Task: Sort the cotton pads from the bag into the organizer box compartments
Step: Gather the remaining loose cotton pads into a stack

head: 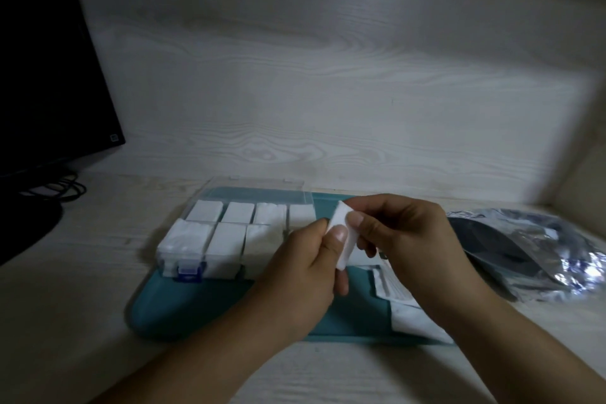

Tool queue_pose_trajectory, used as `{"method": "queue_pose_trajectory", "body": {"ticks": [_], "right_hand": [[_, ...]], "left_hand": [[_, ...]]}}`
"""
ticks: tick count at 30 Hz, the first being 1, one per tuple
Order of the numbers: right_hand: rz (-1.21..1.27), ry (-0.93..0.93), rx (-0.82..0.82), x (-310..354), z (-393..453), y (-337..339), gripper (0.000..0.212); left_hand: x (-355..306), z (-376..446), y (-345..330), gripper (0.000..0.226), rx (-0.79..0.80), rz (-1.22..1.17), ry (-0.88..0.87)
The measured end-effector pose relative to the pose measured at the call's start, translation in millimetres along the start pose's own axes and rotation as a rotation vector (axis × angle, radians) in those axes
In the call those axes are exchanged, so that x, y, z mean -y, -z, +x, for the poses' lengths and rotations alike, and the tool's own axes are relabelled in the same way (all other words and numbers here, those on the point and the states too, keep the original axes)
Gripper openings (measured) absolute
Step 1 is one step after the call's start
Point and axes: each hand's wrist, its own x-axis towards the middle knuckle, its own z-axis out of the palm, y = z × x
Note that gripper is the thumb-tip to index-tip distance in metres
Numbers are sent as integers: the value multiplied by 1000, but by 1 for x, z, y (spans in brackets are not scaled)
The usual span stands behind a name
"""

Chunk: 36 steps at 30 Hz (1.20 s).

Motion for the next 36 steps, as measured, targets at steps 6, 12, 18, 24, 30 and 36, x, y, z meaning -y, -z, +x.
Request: {"method": "queue_pose_trajectory", "body": {"ticks": [6, 12, 18, 24, 30, 36], "right_hand": [[34, -95, -48, -1, 4, 0, 16], [25, -314, 82, 2, 37, -2, 11], [-257, -345, 147, 5, 57, -27, 4], [-394, -331, 165, -6, 59, -40, 8], [-521, -251, 159, -25, 54, -48, 10], [-767, -61, 106, -33, 46, -53, 6]], "left_hand": [[-9, -3, 14, 48, -33, 409, -131], [0, 26, 69, 18, -551, 330, -99], [21, 29, 70, 20, -416, 512, 90], [11, 25, 65, 27, -249, 667, 153], [8, 20, 63, 18, -199, 729, 175], [11, 20, 61, 4, -183, 715, 165]]}}
